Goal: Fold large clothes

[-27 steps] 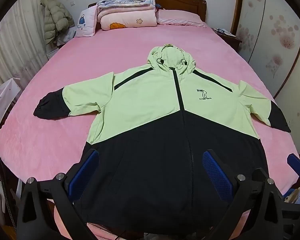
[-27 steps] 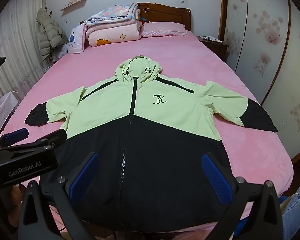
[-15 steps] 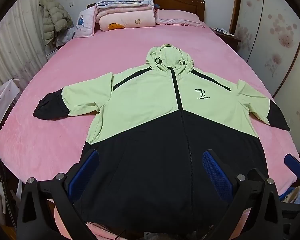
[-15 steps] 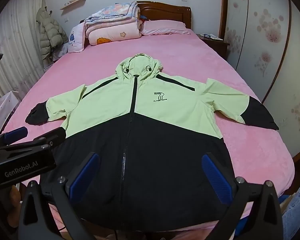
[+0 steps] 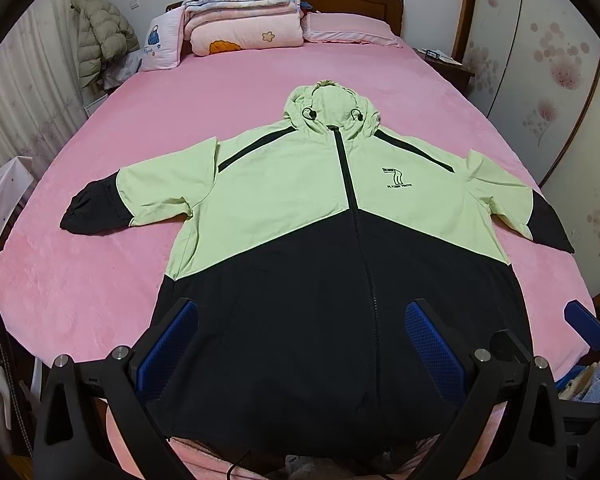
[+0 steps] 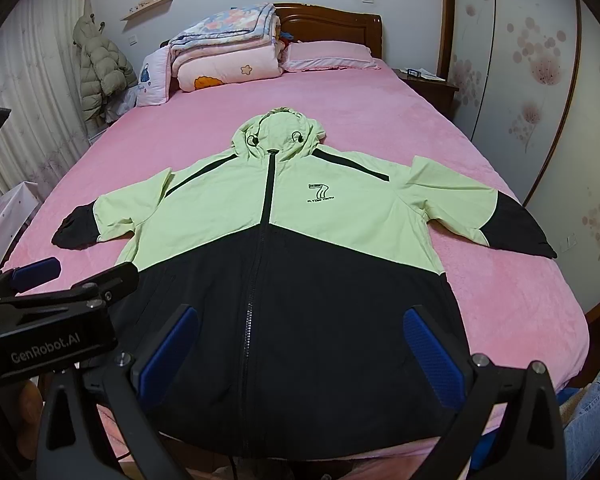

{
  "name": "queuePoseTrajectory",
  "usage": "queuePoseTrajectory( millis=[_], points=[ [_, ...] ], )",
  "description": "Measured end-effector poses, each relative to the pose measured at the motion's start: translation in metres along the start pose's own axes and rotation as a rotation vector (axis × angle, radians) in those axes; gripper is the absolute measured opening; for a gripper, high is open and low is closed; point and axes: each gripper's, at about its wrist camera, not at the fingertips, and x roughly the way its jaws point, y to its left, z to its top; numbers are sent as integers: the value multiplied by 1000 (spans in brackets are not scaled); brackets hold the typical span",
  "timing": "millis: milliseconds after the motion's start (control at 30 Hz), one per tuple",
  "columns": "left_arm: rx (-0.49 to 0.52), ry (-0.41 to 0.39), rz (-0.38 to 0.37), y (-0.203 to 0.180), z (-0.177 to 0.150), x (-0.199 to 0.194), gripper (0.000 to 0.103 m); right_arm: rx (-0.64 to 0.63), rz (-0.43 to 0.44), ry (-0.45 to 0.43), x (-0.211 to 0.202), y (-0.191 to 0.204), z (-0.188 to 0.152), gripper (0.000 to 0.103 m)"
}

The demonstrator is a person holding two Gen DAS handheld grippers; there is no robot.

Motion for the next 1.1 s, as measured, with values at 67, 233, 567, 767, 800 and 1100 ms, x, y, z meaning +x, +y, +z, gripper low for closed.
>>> queuePoseTrajectory(
  millis=[67,233,567,767,800,1100],
  points=[
    [0,1,0,0,-1,0,103,0,0,1,0,0,0,103],
    [-6,2,0,2,-3,-2,103,4,-1,2,1,-1,1,103],
    [-10,-2,2,0,-5,-3,103,22,-1,3,-6,0,-10,103],
    [-10,-2,2,0,-6,-4,103,37,-1,7,-5,-4,-9,103],
    [-10,-2,2,0,-6,-4,103,39,-2,9,-5,-5,-9,103],
    [-14,1,2,-1,-6,-4,103,53,0,18,-3,-7,-11,103]
  ],
)
